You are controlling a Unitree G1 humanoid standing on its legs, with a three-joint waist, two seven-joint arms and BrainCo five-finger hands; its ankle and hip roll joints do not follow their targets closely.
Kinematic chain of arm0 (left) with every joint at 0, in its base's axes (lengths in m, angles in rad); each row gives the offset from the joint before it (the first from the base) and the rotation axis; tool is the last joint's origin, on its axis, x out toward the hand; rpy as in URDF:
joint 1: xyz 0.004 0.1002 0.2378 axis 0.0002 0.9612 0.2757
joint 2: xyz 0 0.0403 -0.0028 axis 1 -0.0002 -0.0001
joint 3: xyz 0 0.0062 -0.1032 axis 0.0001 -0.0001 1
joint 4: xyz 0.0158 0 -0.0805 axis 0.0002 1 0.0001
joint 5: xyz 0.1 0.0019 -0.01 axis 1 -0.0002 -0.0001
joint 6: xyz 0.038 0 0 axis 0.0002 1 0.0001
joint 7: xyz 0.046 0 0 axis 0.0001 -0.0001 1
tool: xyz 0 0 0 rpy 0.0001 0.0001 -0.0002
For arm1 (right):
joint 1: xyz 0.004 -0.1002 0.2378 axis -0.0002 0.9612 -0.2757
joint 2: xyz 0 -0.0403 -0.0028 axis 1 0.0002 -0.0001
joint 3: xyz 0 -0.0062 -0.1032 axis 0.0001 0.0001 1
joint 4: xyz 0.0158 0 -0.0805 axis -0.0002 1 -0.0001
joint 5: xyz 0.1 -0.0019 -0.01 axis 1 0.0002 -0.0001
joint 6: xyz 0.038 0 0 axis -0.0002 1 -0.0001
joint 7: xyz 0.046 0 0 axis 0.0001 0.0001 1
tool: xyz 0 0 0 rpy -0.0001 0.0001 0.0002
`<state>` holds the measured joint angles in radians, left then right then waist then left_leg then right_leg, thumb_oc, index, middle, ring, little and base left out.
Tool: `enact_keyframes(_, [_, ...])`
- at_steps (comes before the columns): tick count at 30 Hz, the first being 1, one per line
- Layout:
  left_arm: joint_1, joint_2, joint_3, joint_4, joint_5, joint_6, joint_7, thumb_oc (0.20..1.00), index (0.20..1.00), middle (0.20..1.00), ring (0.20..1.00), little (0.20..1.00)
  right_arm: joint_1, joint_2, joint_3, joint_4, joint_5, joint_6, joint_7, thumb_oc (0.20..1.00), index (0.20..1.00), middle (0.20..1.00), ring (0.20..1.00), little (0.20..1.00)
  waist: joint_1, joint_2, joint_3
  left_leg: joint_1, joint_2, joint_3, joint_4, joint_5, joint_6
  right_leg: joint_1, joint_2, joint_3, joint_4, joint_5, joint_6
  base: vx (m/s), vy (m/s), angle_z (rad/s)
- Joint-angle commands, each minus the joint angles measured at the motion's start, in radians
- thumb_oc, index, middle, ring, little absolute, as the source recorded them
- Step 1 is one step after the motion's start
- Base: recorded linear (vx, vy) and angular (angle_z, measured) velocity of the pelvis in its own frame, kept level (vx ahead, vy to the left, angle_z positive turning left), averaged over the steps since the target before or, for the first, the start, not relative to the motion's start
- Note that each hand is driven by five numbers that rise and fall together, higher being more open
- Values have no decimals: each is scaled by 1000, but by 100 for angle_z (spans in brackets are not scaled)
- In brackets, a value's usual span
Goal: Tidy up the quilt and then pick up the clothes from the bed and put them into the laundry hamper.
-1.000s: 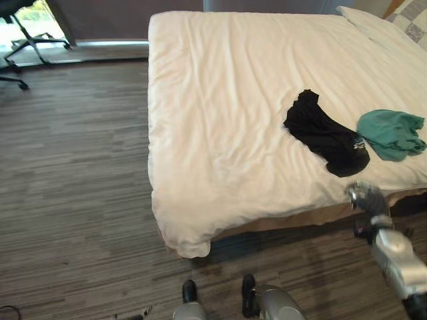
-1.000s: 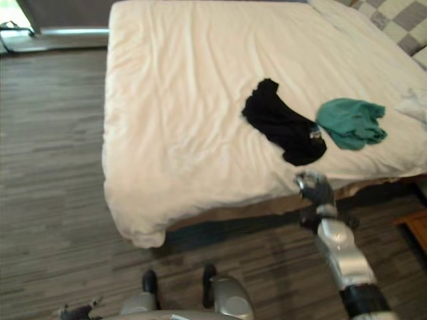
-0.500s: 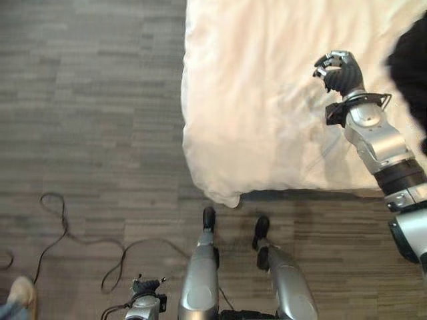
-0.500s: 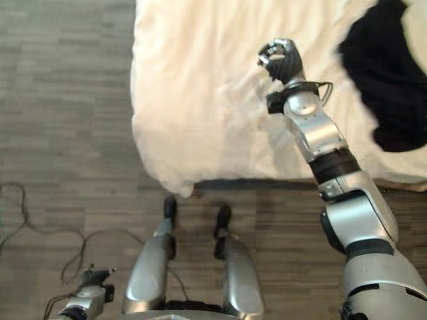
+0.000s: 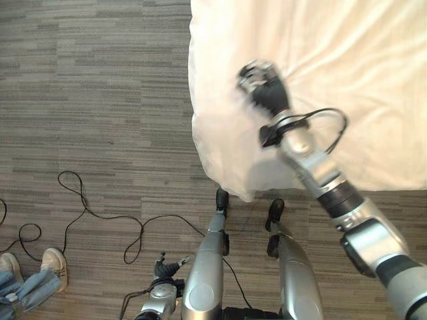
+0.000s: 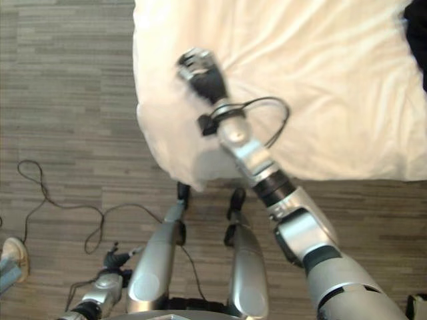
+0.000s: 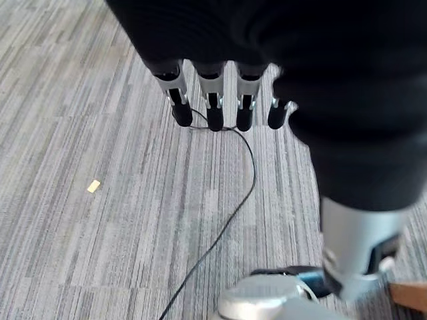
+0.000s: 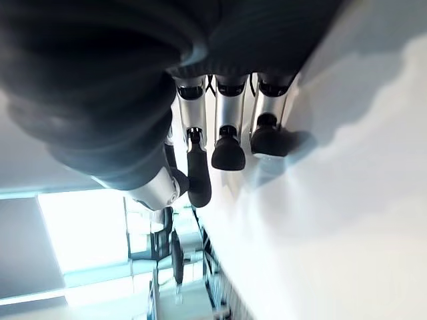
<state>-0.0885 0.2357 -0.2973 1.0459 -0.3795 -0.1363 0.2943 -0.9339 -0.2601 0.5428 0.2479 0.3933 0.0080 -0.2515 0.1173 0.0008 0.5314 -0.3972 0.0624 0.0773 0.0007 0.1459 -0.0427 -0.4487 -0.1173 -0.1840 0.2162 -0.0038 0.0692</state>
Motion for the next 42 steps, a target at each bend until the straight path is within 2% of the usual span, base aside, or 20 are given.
enact_keyframes(1, [14,-20,-33,22,-18,-13,54,1000,1000,1000,1000,1000,83,143,151,-35,-41,86,57,200,200,200,200,200,15,-23,-11,-17,-20,35,77,-137,9,105,-87,-4,-226,112,125,42,34,0])
enact_keyframes(2, [6,-27,-41,26,-25,-11,64,1000,1000,1000,1000,1000,101,169,192,-48,-57,115,54,200,200,200,200,200,14,-23,-11,-8,-21,37,80,-143,10,115,-89,-1,-227,111,126,32,-2,0])
enact_keyframes(4, [-1,-33,-42,33,-26,-6,70,1000,1000,1000,1000,1000,117,193,239,-51,-63,126,19,200,200,200,200,200,16,-22,-11,5,-22,39,81,-149,10,130,-90,3,-230,109,126,22,-17,2])
enact_keyframes(5, [-11,-41,-40,44,-25,1,78,1000,1000,1000,1000,1000,136,221,283,-32,-75,98,-28,200,200,200,200,200,19,-24,-11,28,-21,41,85,-157,12,155,-92,5,-231,107,126,43,-36,7])
enact_keyframes(7, [-15,-44,-37,53,-20,4,79,1000,1000,1000,1000,1000,141,228,288,-20,-82,74,-46,200,200,200,200,200,20,-26,-11,44,-20,43,86,-161,13,171,-93,3,-232,106,127,56,-54,5])
enact_keyframes(9, [-21,-34,-24,84,10,14,75,1000,1000,1000,1000,1000,137,212,239,-2,-126,-33,-90,200,200,200,200,200,25,-43,-11,106,-15,40,82,-170,14,236,-96,-1,-241,106,134,104,-128,1])
enact_keyframes(13, [-21,-12,-11,134,69,41,74,1000,1000,1000,1000,1000,103,142,127,-13,-164,-117,-151,200,200,200,200,200,23,-78,-11,188,4,29,88,-188,14,315,-91,13,-241,105,142,135,-160,-3])
enact_keyframes(18, [-23,-1,-23,132,131,89,92,1000,1000,1000,1000,1000,74,58,34,-31,-175,-65,-185,200,200,200,200,200,2,-85,-17,215,18,30,101,-195,13,334,-84,41,-234,101,140,95,-109,-18])
enact_keyframes(23, [-33,-1,-30,114,46,108,81,1000,1000,1000,1000,1000,27,-49,-28,75,-177,57,-135,200,200,200,200,200,-27,-39,-11,149,17,19,106,-174,4,261,-66,68,-220,88,119,-33,-42,-20])
enact_keyframes(25, [-31,-3,-37,106,34,93,67,1000,1000,1000,1000,1000,21,-74,-25,150,-182,119,-121,200,200,200,200,200,-34,-12,-11,94,12,4,108,-161,0,200,-59,71,-197,78,105,-73,-21,-7])
enact_keyframes(26, [-31,-3,-37,106,33,92,66,1000,1000,1000,1000,1000,21,-75,-25,154,-182,127,-119,200,200,200,200,200,-35,-11,-11,91,12,3,110,-160,0,197,-58,71,-195,77,104,-60,-29,-4])
enact_keyframes(28, [-22,-12,-39,95,19,63,66,1000,1000,1000,1000,1000,25,-88,-18,284,-201,154,-134,200,200,200,200,200,-35,17,-11,37,7,-8,115,-150,-2,134,-54,70,-165,63,89,-69,-43,-2])
enact_keyframes(32, [-12,-26,-41,105,11,42,57,1000,1000,1000,1000,1000,33,-118,-38,466,-158,120,-130,200,200,200,200,200,-32,41,-11,5,9,-11,107,-132,-6,99,-47,61,-146,49,72,-47,-7,3])
enact_keyframes(34, [-2,-26,-42,117,2,27,44,1000,1000,1000,1000,1000,63,-162,-86,571,-64,81,-87,200,200,200,200,200,-34,48,-11,5,7,-15,94,-125,-11,98,-40,55,-141,40,65,-15,10,0])
enact_keyframes(35, [0,-26,-41,119,0,23,42,1000,1000,1000,1000,1000,70,-169,-95,582,-43,86,-82,200,200,200,200,200,-35,48,-11,7,7,-15,91,-125,-12,101,-39,54,-141,39,64,-5,45,1])
enact_keyframes(36, [14,-20,-16,129,8,18,37,1000,1000,1000,1000,1000,175,-212,-159,609,47,81,-41,200,200,200,200,200,-49,39,-11,43,6,-8,77,-129,-13,128,-37,55,-143,35,63,-3,37,3])
enact_keyframes(39, [28,-20,6,133,44,20,55,1000,1000,1000,1000,1000,327,-221,-210,609,105,75,-27,200,200,200,200,200,-71,22,-11,90,8,4,75,-138,-12,169,-37,60,-149,37,62,2,39,8])
enact_keyframes(40, [35,-18,12,132,62,22,64,1000,1000,1000,1000,1000,413,-211,-234,604,120,63,-27,200,200,200,200,200,-83,13,-11,119,8,9,73,-145,-11,196,-35,64,-153,36,62,41,72,-10])
enact_keyframes(41, [51,-21,25,132,96,28,80,1000,1000,1000,1000,1000,581,-189,-283,610,116,12,0,200,200,200,200,200,-100,-2,-11,182,7,18,67,-157,-6,258,-33,75,-167,38,63,48,58,-16])
enact_keyframes(42, [56,-21,27,131,107,27,83,1000,1000,1000,1000,1000,616,-181,-293,614,115,3,3,200,200,200,200,200,-103,-6,-11,198,7,21,65,-159,-5,273,-34,77,-170,38,65,22,67,5])
